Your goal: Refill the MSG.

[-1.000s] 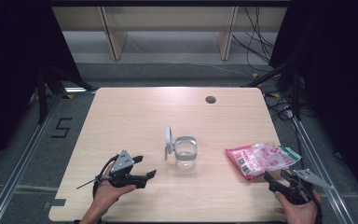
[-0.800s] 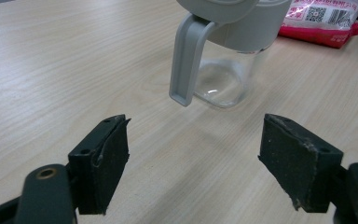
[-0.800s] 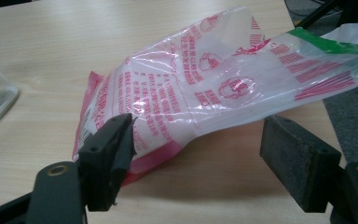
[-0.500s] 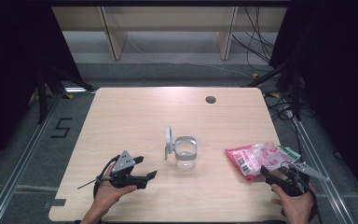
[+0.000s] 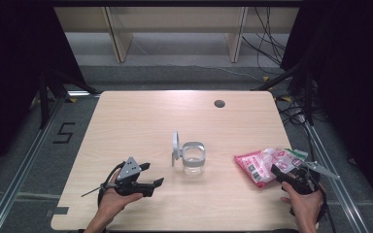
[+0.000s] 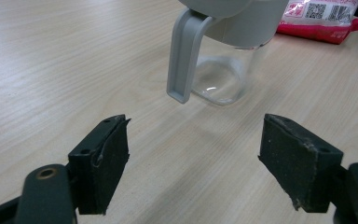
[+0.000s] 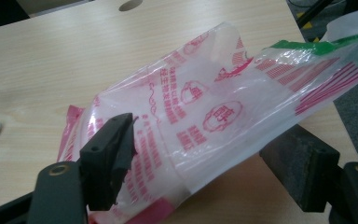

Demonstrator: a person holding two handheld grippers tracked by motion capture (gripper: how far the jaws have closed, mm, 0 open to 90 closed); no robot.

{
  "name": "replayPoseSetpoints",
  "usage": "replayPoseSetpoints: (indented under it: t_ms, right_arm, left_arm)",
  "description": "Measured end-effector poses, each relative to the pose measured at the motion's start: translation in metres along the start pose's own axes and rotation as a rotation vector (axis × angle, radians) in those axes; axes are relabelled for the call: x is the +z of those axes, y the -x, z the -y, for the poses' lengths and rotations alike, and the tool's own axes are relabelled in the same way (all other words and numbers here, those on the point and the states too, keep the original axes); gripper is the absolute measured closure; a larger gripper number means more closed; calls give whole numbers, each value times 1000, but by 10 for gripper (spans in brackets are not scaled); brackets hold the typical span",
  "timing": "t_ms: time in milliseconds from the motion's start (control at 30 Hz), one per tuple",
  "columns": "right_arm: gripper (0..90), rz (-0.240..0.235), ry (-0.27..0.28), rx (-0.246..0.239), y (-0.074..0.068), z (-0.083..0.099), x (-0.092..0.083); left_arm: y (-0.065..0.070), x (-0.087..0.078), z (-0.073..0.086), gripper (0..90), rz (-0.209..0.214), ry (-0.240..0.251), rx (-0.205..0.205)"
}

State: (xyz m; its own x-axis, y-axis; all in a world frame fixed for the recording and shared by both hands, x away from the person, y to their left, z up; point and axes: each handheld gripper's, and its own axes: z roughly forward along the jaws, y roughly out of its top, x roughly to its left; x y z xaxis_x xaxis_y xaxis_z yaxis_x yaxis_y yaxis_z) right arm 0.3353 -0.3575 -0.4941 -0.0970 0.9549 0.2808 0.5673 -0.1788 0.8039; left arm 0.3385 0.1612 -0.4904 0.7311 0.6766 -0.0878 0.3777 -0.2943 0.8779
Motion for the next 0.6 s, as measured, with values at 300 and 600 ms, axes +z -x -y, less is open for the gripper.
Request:
replayPoseSetpoints:
  t_ms: [300,600]
  right_arm:
    - [314,30,-14,32,2,-6,14]
    - [410,33,-22,-37,6,-9,25]
  left_arm:
    - [0,-1,0,230,-7,-7,6]
    - [0,-1,0,230,-6,-6,8]
